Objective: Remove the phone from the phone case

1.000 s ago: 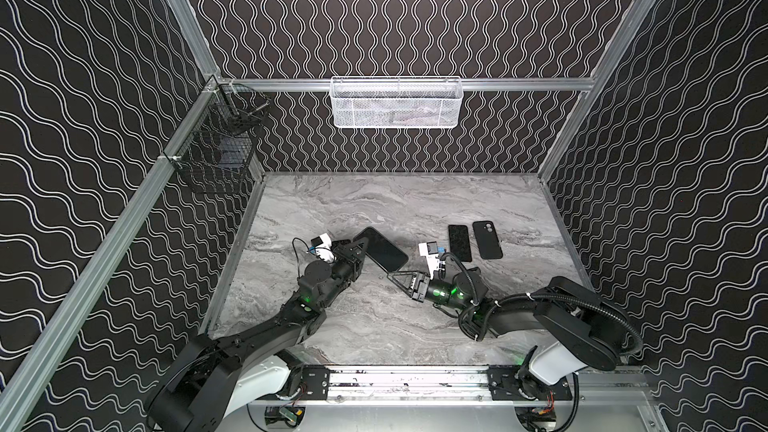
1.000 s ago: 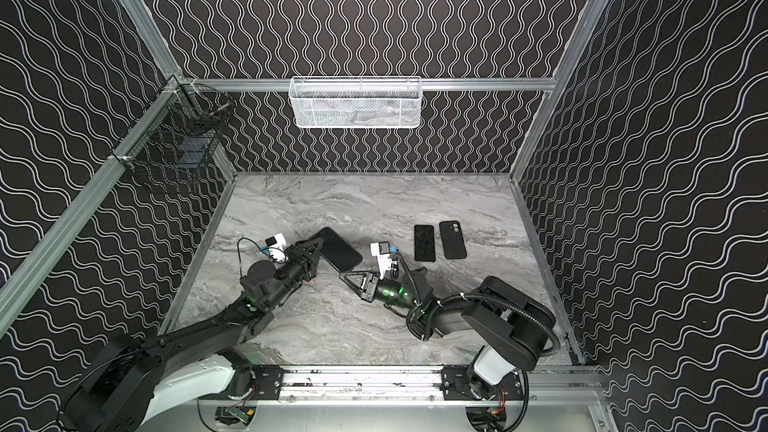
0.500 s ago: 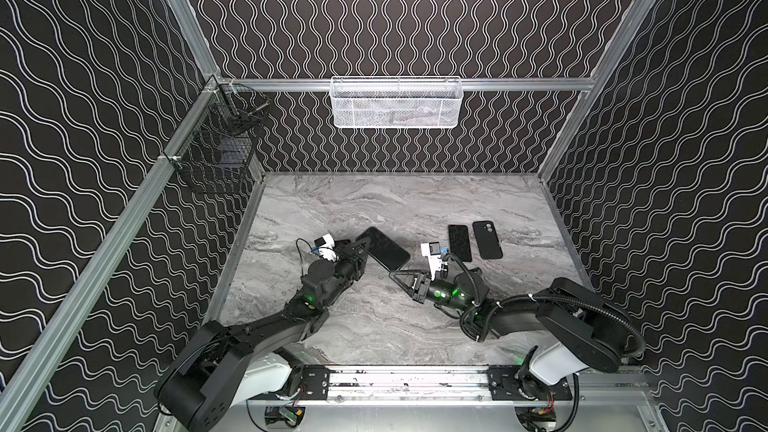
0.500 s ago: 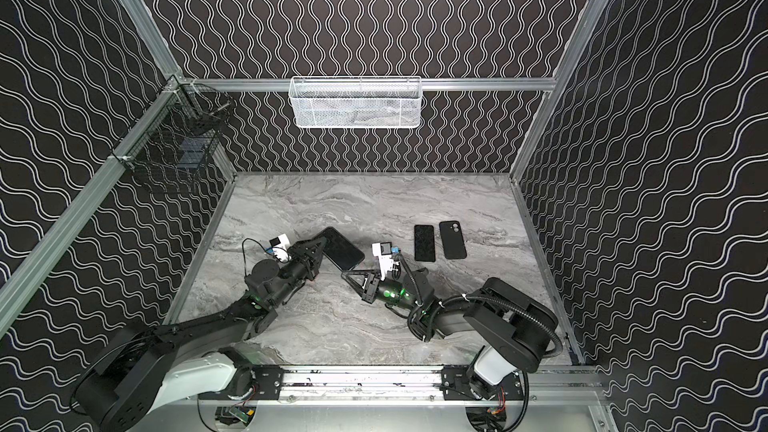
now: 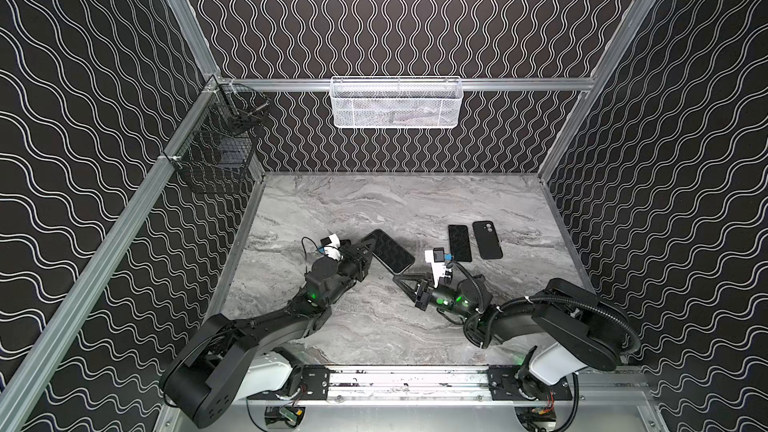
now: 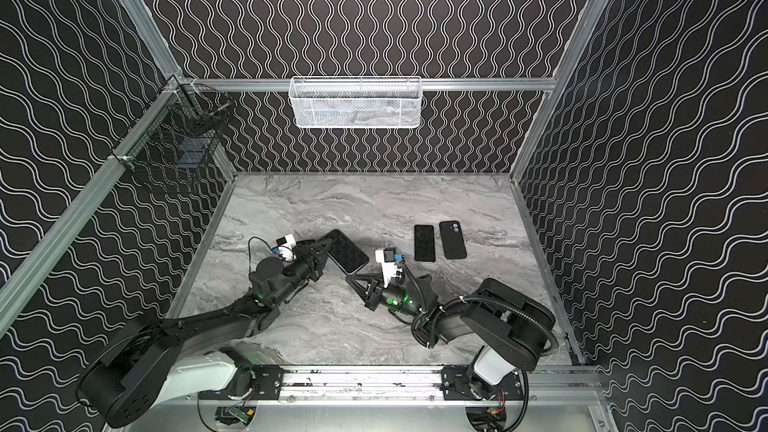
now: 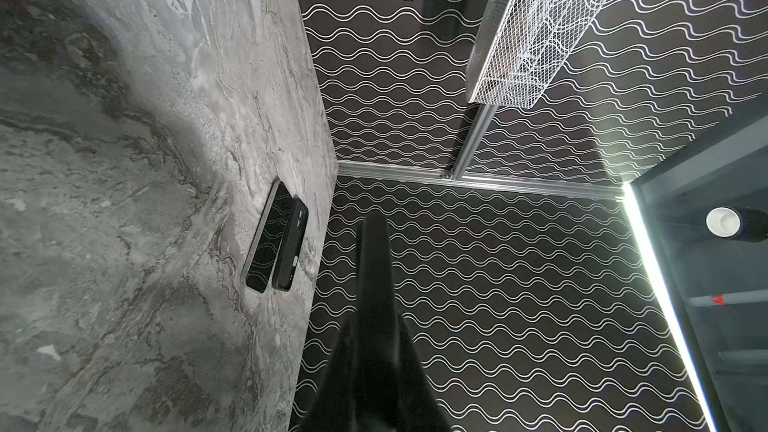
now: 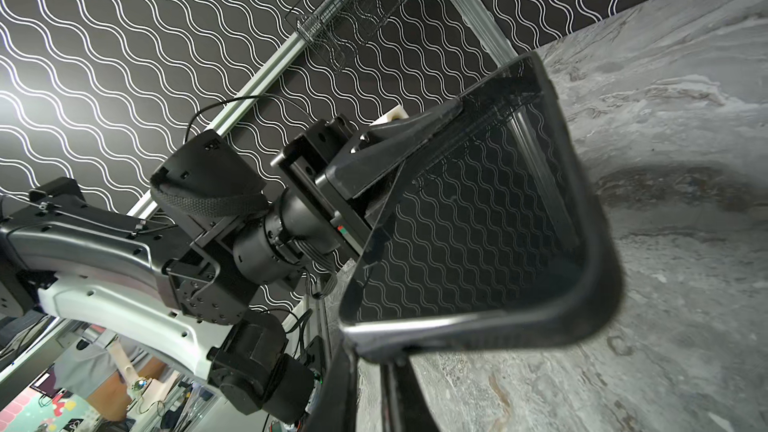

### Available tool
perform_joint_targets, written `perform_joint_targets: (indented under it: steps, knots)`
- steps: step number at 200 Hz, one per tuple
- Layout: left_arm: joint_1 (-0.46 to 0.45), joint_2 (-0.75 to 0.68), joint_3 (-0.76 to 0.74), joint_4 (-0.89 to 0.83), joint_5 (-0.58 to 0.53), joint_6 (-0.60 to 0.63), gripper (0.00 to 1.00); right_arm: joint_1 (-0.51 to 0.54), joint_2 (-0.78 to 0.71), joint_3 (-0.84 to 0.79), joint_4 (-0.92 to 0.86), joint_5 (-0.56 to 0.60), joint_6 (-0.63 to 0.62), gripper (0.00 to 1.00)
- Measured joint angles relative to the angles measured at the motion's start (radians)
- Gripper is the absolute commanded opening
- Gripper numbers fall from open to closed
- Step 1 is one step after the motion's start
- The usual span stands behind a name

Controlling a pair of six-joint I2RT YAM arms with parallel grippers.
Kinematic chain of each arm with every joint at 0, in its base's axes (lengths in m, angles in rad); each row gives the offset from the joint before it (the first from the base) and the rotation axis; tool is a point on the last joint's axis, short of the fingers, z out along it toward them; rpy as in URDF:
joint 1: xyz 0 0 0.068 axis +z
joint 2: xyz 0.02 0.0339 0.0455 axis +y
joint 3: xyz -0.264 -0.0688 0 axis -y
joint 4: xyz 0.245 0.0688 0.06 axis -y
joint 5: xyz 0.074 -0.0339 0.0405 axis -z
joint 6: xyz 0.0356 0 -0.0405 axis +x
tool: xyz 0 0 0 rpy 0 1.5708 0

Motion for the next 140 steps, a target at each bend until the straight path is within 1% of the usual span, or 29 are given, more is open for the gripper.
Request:
perform_joint_targets:
  steps: [28, 62, 91, 140]
  knots:
    - [-0.001, -0.030, 0.003, -0.006, -0.007, -0.001, 0.00, 0.000, 0.000, -0.005, 0.009, 0.000, -0.016, 0.10]
    - [-0.006, -0.075, 0.007, -0.007, 0.014, 0.000, 0.00, -0.001, 0.009, -0.018, 0.003, 0.025, -0.016, 0.10]
    - [-0.008, -0.095, 0.023, -0.030, 0.020, 0.026, 0.00, -0.001, 0.011, -0.026, 0.006, 0.029, -0.011, 0.11]
    - [-0.008, -0.088, 0.047, -0.056, 0.064, 0.085, 0.00, 0.000, -0.066, -0.037, -0.024, 0.020, -0.006, 0.20]
